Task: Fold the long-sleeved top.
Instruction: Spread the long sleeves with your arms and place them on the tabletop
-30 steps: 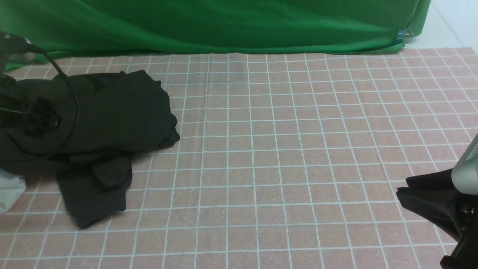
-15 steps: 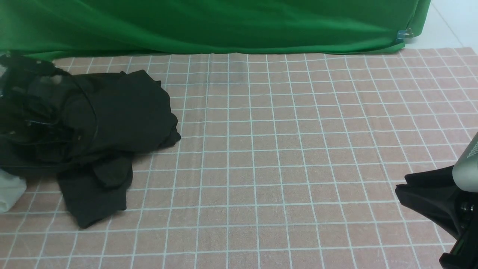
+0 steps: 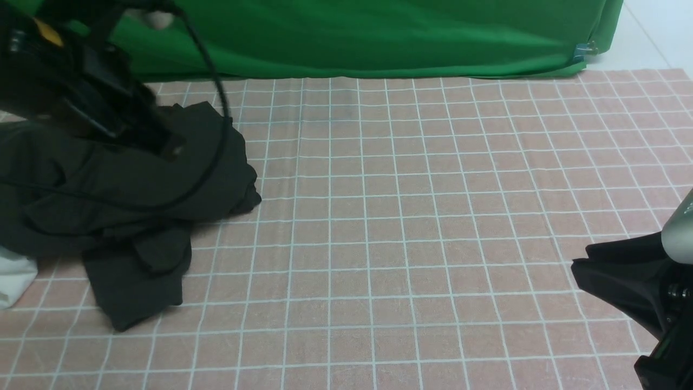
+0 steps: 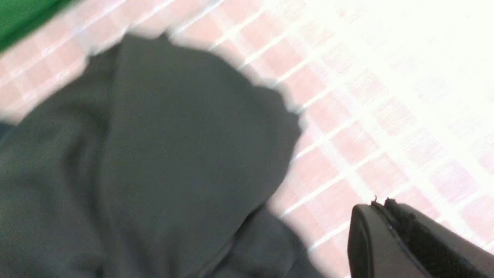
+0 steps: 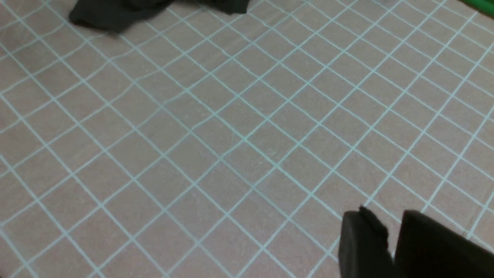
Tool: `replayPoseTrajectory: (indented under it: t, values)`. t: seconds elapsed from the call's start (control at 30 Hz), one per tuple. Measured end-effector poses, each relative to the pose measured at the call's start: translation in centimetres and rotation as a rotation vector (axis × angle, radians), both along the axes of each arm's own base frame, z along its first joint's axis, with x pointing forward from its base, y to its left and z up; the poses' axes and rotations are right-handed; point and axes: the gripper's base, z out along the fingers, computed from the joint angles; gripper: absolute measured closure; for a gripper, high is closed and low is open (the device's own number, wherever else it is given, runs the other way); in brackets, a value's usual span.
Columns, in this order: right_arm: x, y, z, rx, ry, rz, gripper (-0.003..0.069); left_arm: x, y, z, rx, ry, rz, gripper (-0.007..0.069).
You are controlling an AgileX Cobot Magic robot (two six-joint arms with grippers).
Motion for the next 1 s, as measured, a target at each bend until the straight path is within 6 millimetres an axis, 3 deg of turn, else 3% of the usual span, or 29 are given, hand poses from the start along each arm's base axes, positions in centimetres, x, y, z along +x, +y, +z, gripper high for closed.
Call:
replayPoseTrajectory:
  t: [0.17,0.23,0.37,0.43,0.47,0.57,0.67,0.83,0.87,0.93,0.97,1.0]
  values:
    - [0.0,0.0,0.0,0.008,0.007,-0.008,0.0492,2.9,5.6,-4.0,0.006,0.139,0.158,0.0585]
    - [0.0,0.0,0.0,0.009,0.008,-0.01,0.0492,3.9,7.9,-6.1,-0.011,0.201,0.212,0.0528]
    - [0.0,0.0,0.0,0.012,0.01,-0.012,0.0492,4.6,10.8,-8.2,-0.021,0.242,0.29,0.0383]
    - [0.0,0.0,0.0,0.012,0.01,-0.012,0.0492,4.7,11.5,-8.7,-0.015,0.246,0.304,0.0326]
    - [0.0,0.0,0.0,0.012,0.01,-0.012,0.0492,4.9,12.0,-9.0,0.003,0.24,0.312,0.0244]
    - [0.0,0.0,0.0,0.013,0.011,-0.013,0.0492,5.2,12.3,-9.3,0.02,0.226,0.308,0.0153]
    - [0.0,0.0,0.0,0.018,0.005,-0.013,0.0492,5.5,12.4,-9.6,0.044,0.219,0.267,0.0113]
    - [0.1,0.1,0.2,0.029,-0.02,-0.005,0.0492,5.8,12.6,-10.7,0.065,0.253,0.234,0.0163]
    - [0.1,0.1,0.3,0.029,-0.025,-0.003,0.0492,6.0,12.6,-11.5,0.06,0.282,0.231,0.0246]
    - [0.2,0.2,0.3,0.031,-0.028,-0.002,0.0492,6.1,12.5,-11.9,0.048,0.3,0.23,0.0312]
    - [0.2,0.2,0.3,0.031,-0.033,0.0,0.0492,6.2,12.4,-12.4,0.024,0.323,0.223,0.0424]
    - [0.2,0.2,0.4,0.034,-0.036,0.001,0.0492,6.2,12.2,-12.6,0.005,0.335,0.218,0.0489]
